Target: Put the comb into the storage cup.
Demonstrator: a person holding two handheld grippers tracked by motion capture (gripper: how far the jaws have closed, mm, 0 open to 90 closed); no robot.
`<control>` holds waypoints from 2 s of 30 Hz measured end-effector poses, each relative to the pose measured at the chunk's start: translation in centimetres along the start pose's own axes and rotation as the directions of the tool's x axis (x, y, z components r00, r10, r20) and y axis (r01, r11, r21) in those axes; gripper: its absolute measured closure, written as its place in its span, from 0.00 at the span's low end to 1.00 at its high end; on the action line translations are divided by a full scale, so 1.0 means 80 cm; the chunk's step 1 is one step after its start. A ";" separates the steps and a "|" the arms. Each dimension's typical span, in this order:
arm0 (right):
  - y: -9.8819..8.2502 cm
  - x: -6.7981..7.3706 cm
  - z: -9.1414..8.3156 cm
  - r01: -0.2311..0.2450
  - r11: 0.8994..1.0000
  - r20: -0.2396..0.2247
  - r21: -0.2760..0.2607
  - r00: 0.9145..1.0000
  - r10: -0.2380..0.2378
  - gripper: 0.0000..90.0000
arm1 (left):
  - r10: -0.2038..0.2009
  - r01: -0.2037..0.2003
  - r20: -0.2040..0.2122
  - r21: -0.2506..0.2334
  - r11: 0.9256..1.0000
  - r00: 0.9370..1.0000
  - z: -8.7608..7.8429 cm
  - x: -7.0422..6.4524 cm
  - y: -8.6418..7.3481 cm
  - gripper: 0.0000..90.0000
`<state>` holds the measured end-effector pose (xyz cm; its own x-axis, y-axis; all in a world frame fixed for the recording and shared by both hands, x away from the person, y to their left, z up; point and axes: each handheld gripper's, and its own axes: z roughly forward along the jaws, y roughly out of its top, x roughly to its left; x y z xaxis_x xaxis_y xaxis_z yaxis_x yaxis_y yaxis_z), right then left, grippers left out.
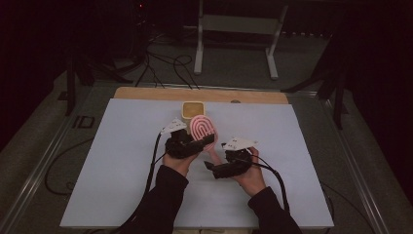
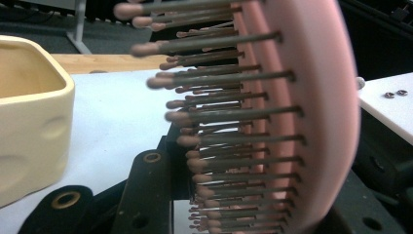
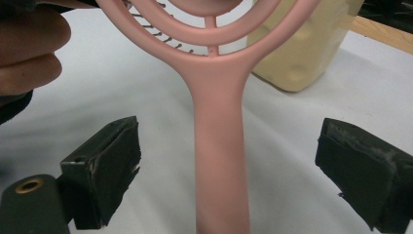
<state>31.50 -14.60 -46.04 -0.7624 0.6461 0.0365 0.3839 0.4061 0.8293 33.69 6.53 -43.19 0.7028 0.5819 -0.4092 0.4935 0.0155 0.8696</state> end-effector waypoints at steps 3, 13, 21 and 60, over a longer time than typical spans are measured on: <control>0.000 -0.001 -0.002 0.002 1.000 -0.002 0.003 1.000 -0.002 0.10 | 0.003 -0.003 -0.001 0.001 1.000 1.000 -0.001 0.001 0.001 0.70; -0.002 -0.003 -0.018 0.000 1.000 0.041 0.004 0.999 -0.001 0.10 | 0.005 -0.005 -0.020 -0.010 1.000 1.000 -0.014 0.009 0.010 0.70; -0.011 -0.008 -0.041 -0.034 0.999 0.078 -0.002 0.996 0.035 0.10 | 0.015 -0.015 -0.036 -0.023 1.000 0.999 -0.025 0.013 0.021 0.70; -0.116 -0.026 -0.108 -0.093 0.957 0.206 -0.273 0.967 0.153 0.10 | 0.038 -0.040 -0.054 -0.037 0.998 0.998 -0.039 0.020 0.043 0.70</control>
<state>25.03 -25.29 -48.95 -0.5710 0.8196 0.0475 0.2965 0.1520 0.9429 34.90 10.07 -40.02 0.6927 0.6249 -0.3601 0.4453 0.0223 0.8951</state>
